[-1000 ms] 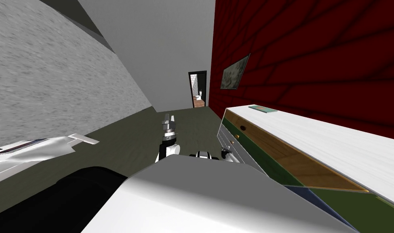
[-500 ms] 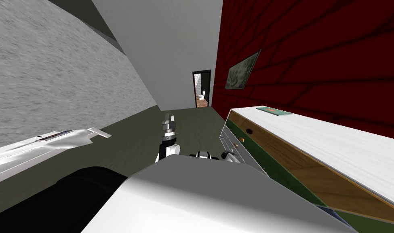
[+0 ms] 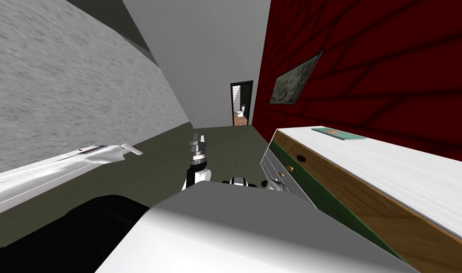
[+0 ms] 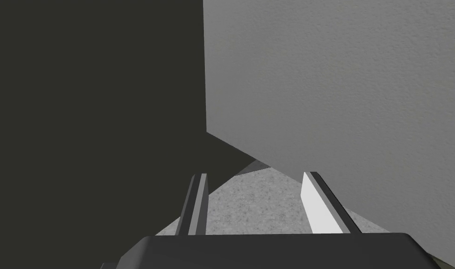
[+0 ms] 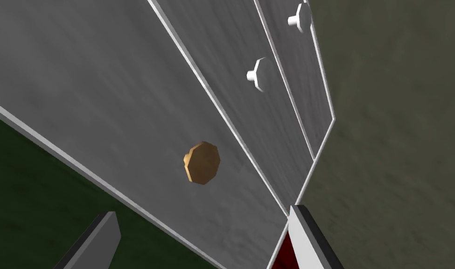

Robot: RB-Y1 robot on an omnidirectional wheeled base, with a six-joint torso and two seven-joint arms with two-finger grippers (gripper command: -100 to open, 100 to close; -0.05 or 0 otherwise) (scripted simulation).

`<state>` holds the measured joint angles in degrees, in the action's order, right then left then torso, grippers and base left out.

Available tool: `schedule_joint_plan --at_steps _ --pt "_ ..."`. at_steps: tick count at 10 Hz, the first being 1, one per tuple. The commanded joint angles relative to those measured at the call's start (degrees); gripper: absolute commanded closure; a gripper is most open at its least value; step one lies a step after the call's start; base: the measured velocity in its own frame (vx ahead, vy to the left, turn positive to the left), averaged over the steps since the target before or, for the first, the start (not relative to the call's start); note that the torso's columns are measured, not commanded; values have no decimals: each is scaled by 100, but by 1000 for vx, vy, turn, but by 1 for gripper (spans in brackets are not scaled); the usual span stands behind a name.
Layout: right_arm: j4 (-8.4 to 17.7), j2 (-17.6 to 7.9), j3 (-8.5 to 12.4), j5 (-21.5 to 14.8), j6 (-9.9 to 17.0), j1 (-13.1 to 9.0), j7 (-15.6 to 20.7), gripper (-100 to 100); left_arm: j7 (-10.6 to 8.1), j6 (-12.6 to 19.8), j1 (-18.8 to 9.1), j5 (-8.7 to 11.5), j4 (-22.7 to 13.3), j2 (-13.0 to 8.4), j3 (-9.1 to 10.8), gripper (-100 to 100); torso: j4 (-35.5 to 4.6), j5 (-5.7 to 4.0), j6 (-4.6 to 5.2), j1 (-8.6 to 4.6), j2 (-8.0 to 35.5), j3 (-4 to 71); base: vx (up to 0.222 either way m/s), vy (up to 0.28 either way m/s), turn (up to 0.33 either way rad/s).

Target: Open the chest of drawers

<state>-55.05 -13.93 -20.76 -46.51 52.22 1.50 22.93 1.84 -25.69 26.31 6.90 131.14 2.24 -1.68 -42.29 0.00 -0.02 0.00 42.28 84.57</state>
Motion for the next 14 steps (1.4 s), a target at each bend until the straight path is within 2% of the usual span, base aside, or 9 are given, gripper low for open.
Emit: schedule_joint_plan --at_steps 1,2,4,6,9,10,11,14 --pt "450 -119 -67 -160 355 -163 83 -100 0 0 1 0 0 0 0 0 1 0 4 -1 1 0 18 0 176" --pt "518 -119 -67 -160 355 -163 83 -100 0 0 0 0 0 0 0 0 0 0 0 1 0 0 16 -4 86" --pt "1004 -259 -147 -358 719 -387 157 -100 0 0 0 0 0 0 0 0 0 0 0 1 -1 0 19 -3 187" --pt "1046 -259 -147 -358 750 -387 157 -100 0 0 1 0 0 0 1 0 1 -1 4 -1 1 0 12 -6 33" --pt "1639 -445 -240 -589 1225 -674 247 -100 0 0 0 0 0 0 0 0 1 1 0 0 -1 1 14 -7 187" --pt "1603 -445 -240 -589 1225 -674 247 -100 0 0 1 0 0 0 0 0 1 -1 3 -2 -2 1 12 -10 35" --pt "1703 -445 -240 -589 1225 -674 247 -100 0 0 1 0 0 0 1 0 1 -1 4 -1 0 1 6 -1 -12" --pt "2165 -587 -300 -742 1549 -883 309 -100 0 0 0 0 0 0 0 0 0 0 0 0 0 0 8 -4 131"
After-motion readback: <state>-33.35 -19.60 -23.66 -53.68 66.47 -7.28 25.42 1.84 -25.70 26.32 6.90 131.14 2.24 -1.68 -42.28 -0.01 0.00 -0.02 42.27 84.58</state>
